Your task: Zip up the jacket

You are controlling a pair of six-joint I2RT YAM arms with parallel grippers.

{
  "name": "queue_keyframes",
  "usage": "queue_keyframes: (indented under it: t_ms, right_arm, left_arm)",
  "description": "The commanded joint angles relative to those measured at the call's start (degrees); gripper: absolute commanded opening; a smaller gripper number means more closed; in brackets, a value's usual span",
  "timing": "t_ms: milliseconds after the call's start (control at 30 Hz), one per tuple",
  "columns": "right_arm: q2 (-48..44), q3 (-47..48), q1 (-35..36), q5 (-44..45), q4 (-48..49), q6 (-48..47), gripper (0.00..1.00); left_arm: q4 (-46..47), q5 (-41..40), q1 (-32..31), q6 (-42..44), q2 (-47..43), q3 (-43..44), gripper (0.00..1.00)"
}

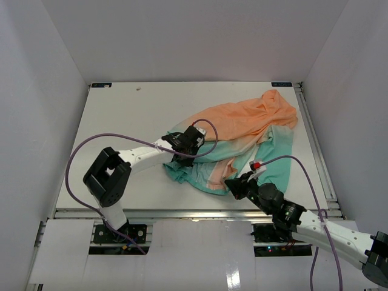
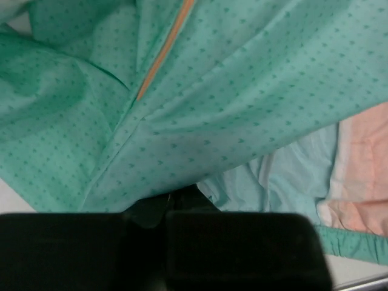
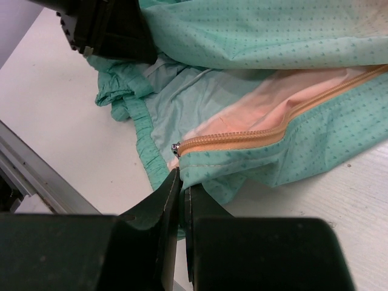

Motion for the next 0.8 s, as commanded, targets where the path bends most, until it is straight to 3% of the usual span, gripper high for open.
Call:
queue_keyframes:
  t_ms: [0,133,333,433,467,500,567,667,767]
  right_arm:
    - [-1.21,-2.54,0.09,-0.32,2.73,0.3,0.08]
    - [-1.7,-2.54,0.01,-0.61,2.38,0.66,0.08]
    - [-2.72,-2.54,0.01,-0.87,2.15,0.75,0.08]
    - [-2.69,-2.54,0.01,-1.05,2.57,0.83,0.08]
    - [-2.41,-2.54,0.01,-1.19,2.71,0.83,0.08]
    - [-2.37,-2.54,0.01,-1.21,2.81,0.83,0.08]
    - [-2.06,-2.54,0.01,-1.44,3.05,0.9,0.08]
    - [-1.72,-2.54,0.04,-1.54,3.2,1.0,0.08]
    - [-1.69,-2.54,0.02,-2.26,3.35,1.0,0.08]
  left_arm:
    - [0.42,-9.77,0.44,-1.6,-2.52,5.39,0.0]
    - [-0.02,-12.97,3.79,-3.29,-5.75,6.88,0.0]
    - [-0.37,-9.98,10.65,-6.12,-7.97,3.92,0.0]
    - [0.4,-7.35,10.54,-4.76,-8.57,2.75,0.09]
    - [2.69,-2.97,10.33,-2.39,-9.41,1.91,0.33]
    - [3.06,0.5,10.02,-0.6,-9.89,1.64,0.37]
    - [5.19,7.54,7.9,3.69,-11.12,1.22,0.54]
    - [5.17,10.09,2.12,8.54,-11.11,2.54,0.61]
    - [2.52,4.8,-1.44,10.83,-8.28,5.05,0.63]
